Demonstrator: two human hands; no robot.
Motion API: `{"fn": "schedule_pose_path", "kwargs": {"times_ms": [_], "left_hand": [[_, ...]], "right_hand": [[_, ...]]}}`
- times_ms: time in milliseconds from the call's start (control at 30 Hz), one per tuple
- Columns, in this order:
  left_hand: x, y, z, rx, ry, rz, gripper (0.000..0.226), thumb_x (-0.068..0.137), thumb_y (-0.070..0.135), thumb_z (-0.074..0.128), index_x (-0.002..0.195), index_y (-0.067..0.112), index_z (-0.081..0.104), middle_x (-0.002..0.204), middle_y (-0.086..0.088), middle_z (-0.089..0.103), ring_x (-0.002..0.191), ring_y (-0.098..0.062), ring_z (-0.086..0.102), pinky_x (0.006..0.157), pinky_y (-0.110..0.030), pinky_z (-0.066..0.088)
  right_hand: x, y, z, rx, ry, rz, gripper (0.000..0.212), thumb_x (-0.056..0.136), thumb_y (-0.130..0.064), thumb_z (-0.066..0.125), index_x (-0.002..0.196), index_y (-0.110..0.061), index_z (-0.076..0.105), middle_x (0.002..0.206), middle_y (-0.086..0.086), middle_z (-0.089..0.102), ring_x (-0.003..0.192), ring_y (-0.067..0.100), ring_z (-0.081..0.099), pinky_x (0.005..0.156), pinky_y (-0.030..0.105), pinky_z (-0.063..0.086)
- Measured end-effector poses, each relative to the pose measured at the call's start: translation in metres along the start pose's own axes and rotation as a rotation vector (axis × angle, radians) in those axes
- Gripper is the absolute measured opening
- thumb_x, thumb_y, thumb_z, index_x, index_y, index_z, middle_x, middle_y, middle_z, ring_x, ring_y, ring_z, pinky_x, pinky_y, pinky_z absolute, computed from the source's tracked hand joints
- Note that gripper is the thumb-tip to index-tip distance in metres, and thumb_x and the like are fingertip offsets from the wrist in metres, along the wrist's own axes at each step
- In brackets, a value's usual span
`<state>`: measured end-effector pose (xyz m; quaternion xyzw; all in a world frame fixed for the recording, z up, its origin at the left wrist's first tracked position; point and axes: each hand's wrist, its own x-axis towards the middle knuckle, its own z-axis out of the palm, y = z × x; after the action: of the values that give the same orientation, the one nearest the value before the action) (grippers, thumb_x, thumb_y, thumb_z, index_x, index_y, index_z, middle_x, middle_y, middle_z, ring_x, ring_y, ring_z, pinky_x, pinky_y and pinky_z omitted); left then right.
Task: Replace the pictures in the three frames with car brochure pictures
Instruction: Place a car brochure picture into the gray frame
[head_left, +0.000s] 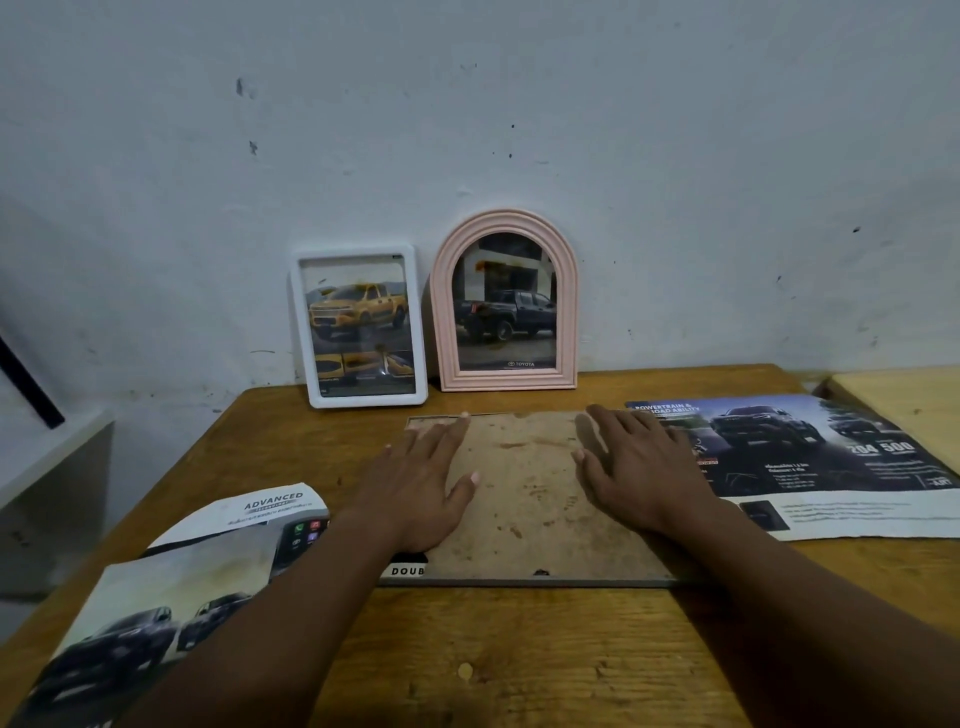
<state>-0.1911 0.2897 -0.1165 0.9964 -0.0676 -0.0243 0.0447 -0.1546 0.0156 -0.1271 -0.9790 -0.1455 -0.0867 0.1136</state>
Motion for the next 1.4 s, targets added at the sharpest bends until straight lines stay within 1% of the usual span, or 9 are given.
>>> {"fn": "schedule_pose_path", "kwargs": {"times_ms": [100,267,400,500,633,833,1200,1300,1400], "left_hand": [[0.003,0.002,-0.006,0.013,-0.07,0.0,0.073,0.101,0.065,0.022,0.154,0.045,-0.024,0.171,0.007,-0.004,0.156,-0.028,-0.001,0.12,-0.056,0.019],[0.014,0.017,-0.005,0.021,-0.135,-0.066,0.078,0.092,0.08,0.016,0.152,0.051,-0.025,0.17,0.01,-0.009,0.155,-0.038,-0.004,0.116,-0.069,0.019],[0.018,0.032,0.002,0.056,-0.158,-0.058,0.072,0.09,0.081,0.007,0.148,0.055,-0.028,0.166,0.016,-0.022,0.151,-0.047,-0.016,0.108,-0.081,-0.001],[0.022,0.032,0.007,0.11,-0.083,0.048,0.067,0.095,0.075,0.004,0.149,0.052,-0.028,0.164,0.017,-0.023,0.151,-0.035,-0.026,0.108,-0.074,-0.021],[0.026,0.03,0.008,0.007,-0.077,0.12,0.066,0.102,0.064,0.016,0.156,0.045,-0.018,0.17,0.011,-0.009,0.156,-0.017,-0.011,0.123,-0.056,-0.005],[0.034,0.048,0.011,0.0,-0.082,0.048,0.07,0.099,0.069,0.017,0.156,0.047,-0.017,0.17,0.008,-0.005,0.156,-0.022,-0.009,0.12,-0.065,0.0],[0.031,0.048,0.022,-0.105,0.049,0.015,0.083,0.095,0.076,0.023,0.156,0.041,-0.021,0.171,0.006,-0.004,0.156,-0.021,-0.009,0.122,-0.061,-0.003],[0.03,0.046,0.018,-0.361,0.143,-0.05,0.093,0.088,0.074,0.047,0.161,0.039,0.001,0.168,0.003,0.02,0.156,-0.022,0.012,0.124,-0.056,0.008],[0.024,0.038,0.005,-0.809,0.299,-0.142,0.08,0.09,0.057,0.061,0.157,0.043,0.021,0.159,0.001,0.039,0.142,-0.023,0.04,0.113,-0.053,0.04]], "right_hand": [[0.001,-0.001,0.001,0.012,-0.07,-0.079,0.068,0.095,-0.055,0.017,0.157,-0.027,0.013,0.162,0.001,0.026,0.15,0.021,0.016,0.118,0.051,0.015],[0.01,0.0,0.001,0.001,-0.093,-0.092,0.068,0.092,-0.052,0.02,0.154,-0.024,0.022,0.156,0.003,0.038,0.146,0.022,0.029,0.116,0.049,0.024],[0.009,-0.004,0.003,-0.018,-0.107,-0.104,0.07,0.091,-0.052,0.02,0.156,-0.029,0.011,0.16,-0.001,0.029,0.147,0.021,0.023,0.116,0.055,0.02],[0.01,-0.005,0.003,-0.029,-0.151,-0.137,0.068,0.094,-0.049,0.023,0.156,-0.032,0.003,0.163,-0.005,0.022,0.15,0.018,0.015,0.115,0.061,0.014],[0.014,-0.004,0.003,-0.034,-0.152,-0.134,0.065,0.097,-0.046,0.029,0.156,-0.03,0.007,0.161,-0.005,0.027,0.149,0.016,0.017,0.114,0.061,0.016],[0.011,-0.008,0.003,-0.032,-0.103,-0.132,0.063,0.097,-0.047,0.026,0.156,-0.029,0.012,0.158,-0.004,0.034,0.146,0.016,0.025,0.113,0.061,0.02],[0.002,-0.012,0.003,-0.093,0.069,0.058,0.056,0.091,-0.053,0.035,0.139,-0.025,0.035,0.138,0.005,0.053,0.126,0.026,0.045,0.1,0.047,0.039],[0.004,-0.007,-0.001,0.026,0.062,0.074,0.056,0.091,-0.05,0.043,0.141,-0.025,0.036,0.138,0.005,0.053,0.126,0.026,0.047,0.103,0.048,0.038],[0.0,0.007,-0.013,0.221,0.134,0.165,0.051,0.092,-0.042,0.053,0.138,-0.02,0.045,0.135,0.01,0.055,0.125,0.029,0.047,0.101,0.047,0.042]]}}
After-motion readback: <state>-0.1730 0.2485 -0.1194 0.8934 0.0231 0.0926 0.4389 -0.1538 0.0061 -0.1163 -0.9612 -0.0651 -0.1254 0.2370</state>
